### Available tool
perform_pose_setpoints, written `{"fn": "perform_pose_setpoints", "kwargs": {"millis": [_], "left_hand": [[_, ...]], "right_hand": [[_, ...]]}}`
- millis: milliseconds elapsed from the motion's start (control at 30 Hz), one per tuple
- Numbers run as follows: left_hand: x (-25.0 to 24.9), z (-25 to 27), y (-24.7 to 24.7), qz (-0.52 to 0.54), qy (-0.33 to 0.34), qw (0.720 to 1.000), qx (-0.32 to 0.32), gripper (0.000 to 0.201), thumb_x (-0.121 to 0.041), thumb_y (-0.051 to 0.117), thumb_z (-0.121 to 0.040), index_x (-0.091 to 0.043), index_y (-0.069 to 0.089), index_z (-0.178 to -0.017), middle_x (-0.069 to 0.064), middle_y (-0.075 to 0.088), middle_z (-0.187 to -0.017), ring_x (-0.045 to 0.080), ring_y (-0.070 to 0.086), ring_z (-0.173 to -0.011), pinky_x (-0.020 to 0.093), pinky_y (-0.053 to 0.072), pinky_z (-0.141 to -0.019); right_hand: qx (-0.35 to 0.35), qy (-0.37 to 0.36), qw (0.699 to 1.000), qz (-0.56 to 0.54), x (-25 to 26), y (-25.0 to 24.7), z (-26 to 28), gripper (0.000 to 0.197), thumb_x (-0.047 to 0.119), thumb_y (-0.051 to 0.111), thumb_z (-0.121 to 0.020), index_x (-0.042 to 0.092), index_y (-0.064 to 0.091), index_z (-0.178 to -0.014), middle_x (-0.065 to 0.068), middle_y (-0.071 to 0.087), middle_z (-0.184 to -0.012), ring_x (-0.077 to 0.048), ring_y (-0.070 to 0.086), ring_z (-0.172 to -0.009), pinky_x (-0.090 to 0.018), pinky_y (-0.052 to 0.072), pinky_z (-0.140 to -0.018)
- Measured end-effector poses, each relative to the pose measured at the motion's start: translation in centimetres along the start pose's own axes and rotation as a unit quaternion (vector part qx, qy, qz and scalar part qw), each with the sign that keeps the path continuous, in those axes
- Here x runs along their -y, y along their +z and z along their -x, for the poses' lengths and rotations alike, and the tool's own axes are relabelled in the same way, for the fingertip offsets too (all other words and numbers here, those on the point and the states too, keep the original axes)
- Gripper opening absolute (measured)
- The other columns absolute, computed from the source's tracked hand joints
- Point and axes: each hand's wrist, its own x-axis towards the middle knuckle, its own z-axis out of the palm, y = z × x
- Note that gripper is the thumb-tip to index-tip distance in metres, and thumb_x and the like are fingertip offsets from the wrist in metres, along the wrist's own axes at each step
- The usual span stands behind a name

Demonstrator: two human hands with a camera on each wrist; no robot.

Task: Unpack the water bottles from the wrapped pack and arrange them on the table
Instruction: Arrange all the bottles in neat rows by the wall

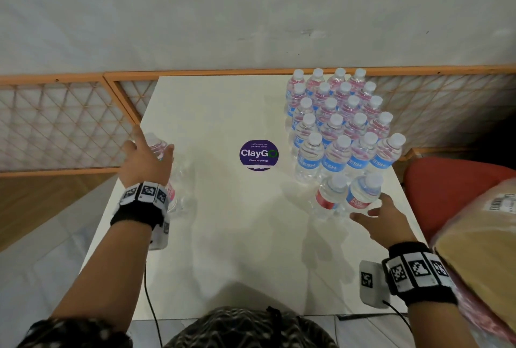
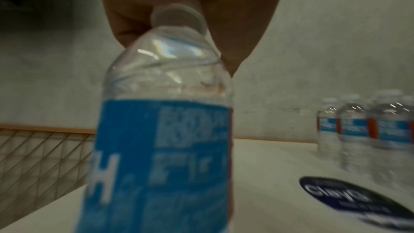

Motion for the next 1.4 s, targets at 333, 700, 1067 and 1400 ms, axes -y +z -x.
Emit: {"fn": "perform_pose_setpoints", "kwargs": {"millis": [333,700,1067,1400], "left_hand": [[0.6,-3.1,0.4,-0.027,0.027,0.998,0.055,0.044,-0.043,0.053,-0.091,-0.003,0.050,-0.108,0.029,0.061,-0.102,0.045,0.058,-0.095,0.047,0.047,-0.077],[-9.4,5.9,3.1,0.058,0.262,0.945,0.188,0.047,-0.054,0.063,-0.081,-0.012,0.058,-0.101,0.013,0.068,-0.084,0.035,0.062,-0.082,0.034,0.045,-0.069],[-18.8,11.3,6.3,0.056,0.432,0.874,0.215,0.043,-0.047,0.059,-0.086,-0.011,0.056,-0.109,0.009,0.067,-0.084,0.031,0.064,-0.081,0.034,0.044,-0.065],[-18.6,11.2,7.0,0.106,0.405,0.889,0.188,0.033,-0.052,0.057,-0.083,-0.021,0.054,-0.095,-0.006,0.058,-0.064,0.021,0.060,-0.064,0.034,0.050,-0.058]], "right_hand": [[-0.003,0.009,1.000,-0.011,-1.5,0.1,0.2,0.081,0.034,0.076,-0.076,0.019,0.031,-0.142,-0.011,0.061,-0.117,-0.032,0.062,-0.099,-0.044,0.051,-0.090],[-0.002,-0.043,0.998,-0.056,-1.1,0.6,-1.1,0.080,0.021,0.077,-0.077,0.014,0.032,-0.142,-0.009,0.051,-0.136,-0.025,0.048,-0.125,-0.029,0.037,-0.096],[-0.098,-0.021,0.983,-0.151,-3.0,-0.3,-3.7,0.056,0.029,0.074,-0.079,0.020,0.048,-0.128,-0.006,0.059,-0.121,-0.025,0.058,-0.105,-0.032,0.045,-0.088],[-0.184,-0.087,0.963,-0.176,-2.7,1.2,-6.4,0.071,0.037,0.083,-0.066,0.012,0.052,-0.124,-0.007,0.052,-0.114,-0.023,0.049,-0.109,-0.037,0.043,-0.099]]}}
